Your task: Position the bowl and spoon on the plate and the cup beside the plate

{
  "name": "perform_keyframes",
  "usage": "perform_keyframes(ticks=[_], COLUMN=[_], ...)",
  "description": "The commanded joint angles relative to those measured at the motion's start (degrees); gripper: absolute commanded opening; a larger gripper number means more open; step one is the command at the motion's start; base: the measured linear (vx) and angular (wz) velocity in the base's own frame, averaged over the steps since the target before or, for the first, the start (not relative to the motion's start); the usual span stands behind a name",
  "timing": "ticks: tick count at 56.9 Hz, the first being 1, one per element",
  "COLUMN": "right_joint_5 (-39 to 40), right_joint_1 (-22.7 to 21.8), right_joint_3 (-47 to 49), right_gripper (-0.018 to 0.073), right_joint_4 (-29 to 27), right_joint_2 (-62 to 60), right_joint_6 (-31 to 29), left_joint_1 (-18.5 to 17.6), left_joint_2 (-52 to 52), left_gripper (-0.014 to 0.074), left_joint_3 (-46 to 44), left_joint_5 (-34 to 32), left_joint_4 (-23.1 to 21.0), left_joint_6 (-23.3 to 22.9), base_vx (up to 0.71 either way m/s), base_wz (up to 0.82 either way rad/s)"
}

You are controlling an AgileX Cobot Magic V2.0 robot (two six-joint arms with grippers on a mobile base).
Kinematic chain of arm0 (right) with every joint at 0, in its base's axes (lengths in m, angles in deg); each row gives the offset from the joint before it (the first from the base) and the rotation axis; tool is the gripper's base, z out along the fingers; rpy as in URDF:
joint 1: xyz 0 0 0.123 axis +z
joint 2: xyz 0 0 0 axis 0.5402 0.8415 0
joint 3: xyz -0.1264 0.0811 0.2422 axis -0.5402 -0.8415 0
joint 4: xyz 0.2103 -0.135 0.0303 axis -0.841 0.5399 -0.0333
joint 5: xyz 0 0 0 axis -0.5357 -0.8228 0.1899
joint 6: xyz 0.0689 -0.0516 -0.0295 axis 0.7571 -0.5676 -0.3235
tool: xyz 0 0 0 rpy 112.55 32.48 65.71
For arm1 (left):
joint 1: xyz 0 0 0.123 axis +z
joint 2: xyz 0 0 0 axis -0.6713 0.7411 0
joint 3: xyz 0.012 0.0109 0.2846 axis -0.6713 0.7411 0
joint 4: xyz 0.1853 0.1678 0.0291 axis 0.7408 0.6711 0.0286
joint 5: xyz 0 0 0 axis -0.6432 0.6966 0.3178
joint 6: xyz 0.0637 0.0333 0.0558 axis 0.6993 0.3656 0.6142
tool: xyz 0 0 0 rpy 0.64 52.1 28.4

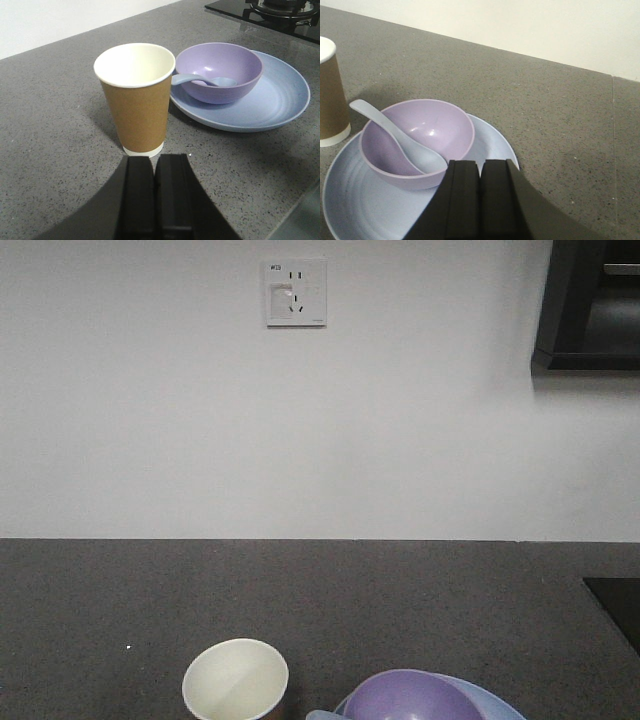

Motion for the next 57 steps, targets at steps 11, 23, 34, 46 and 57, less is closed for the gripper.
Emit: perform_keyframes(ticks=[11, 23, 34, 46, 57], right_joint_5=[4.9, 4.9, 4.9, 4.9, 4.9], right_joint_1=[-0.1, -0.1, -0.1, -0.1, -0.1], right_joint_3=[1.6, 1.6, 1.6, 1.6, 1.6], right_gripper=[-0.0007, -0.0007, -0.0007, -0.0007, -0.0007], right_joint_4=[-1.4, -1.4, -1.4, -1.4, -1.5], right_joint_2=[0.2, 0.2, 0.2, 0.2, 0.2], right_joint_6=[-0.7, -0.7, -0.7, -0.7, -0.7], left_joint_1=[-0.1, -0.1, -0.1, 4.0, 16.7], left_joint_2=[-0.5, -0.5, -0.5, -1.4, -11.9], left_gripper=[-0.0003, -0.0003, -0.0003, -0.0001, 0.0000], left_joint_3=[-1.3, -1.3, -1.0, 9.8, 20.0], left_joint_5=[-5.2, -5.2, -6.0, -24.3, -33.5], left_joint_4=[0.0, 0.0, 0.0, 3.2, 1.2], left_joint_6=[-0.6, -0.6, -0.6, 0.5, 0.5], base_vx=[0.00, 0.00, 0.00, 0.00, 0.00], base_wz=[0.00, 0.00, 0.00, 0.00, 0.00])
